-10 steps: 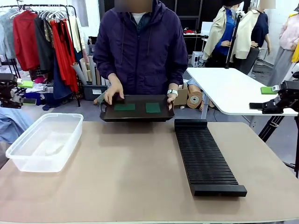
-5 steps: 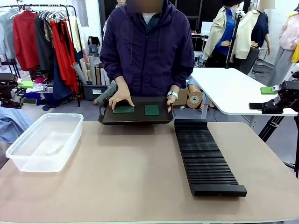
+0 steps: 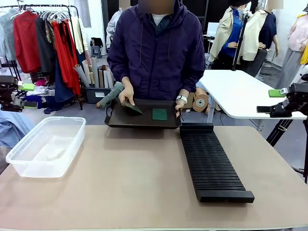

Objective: Sort PCBs into racks and boxes based on the side picked up.
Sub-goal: Pick up the Blank PCB handed by the Human.

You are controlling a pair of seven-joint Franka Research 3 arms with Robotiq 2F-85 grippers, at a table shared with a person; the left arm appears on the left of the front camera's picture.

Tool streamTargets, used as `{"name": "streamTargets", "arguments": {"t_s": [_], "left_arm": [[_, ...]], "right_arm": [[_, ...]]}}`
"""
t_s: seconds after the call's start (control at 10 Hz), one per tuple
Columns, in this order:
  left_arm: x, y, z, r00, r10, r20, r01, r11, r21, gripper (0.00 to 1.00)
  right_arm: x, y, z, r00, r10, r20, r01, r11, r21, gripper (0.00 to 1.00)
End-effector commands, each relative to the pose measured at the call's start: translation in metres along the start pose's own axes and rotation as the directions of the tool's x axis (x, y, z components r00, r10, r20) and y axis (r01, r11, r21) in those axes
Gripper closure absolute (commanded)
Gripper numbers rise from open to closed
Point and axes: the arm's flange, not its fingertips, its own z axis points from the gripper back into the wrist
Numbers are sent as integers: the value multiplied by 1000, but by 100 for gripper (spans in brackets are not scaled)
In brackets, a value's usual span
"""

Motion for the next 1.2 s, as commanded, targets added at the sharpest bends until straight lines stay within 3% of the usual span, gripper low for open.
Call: {"name": "streamTargets", "arguments": {"t_s": [0.0, 1.1], "left_arm": [[0, -2, 1, 1000, 4, -1, -4, 1000, -7, 0], [0, -2, 1, 1000, 4, -1, -4, 1000, -7, 0]], "right_arm": [[1, 1, -1, 1000, 9, 8, -9, 1000, 14, 0], [1, 1, -1, 1000, 9, 8, -9, 1000, 14, 0]]}}
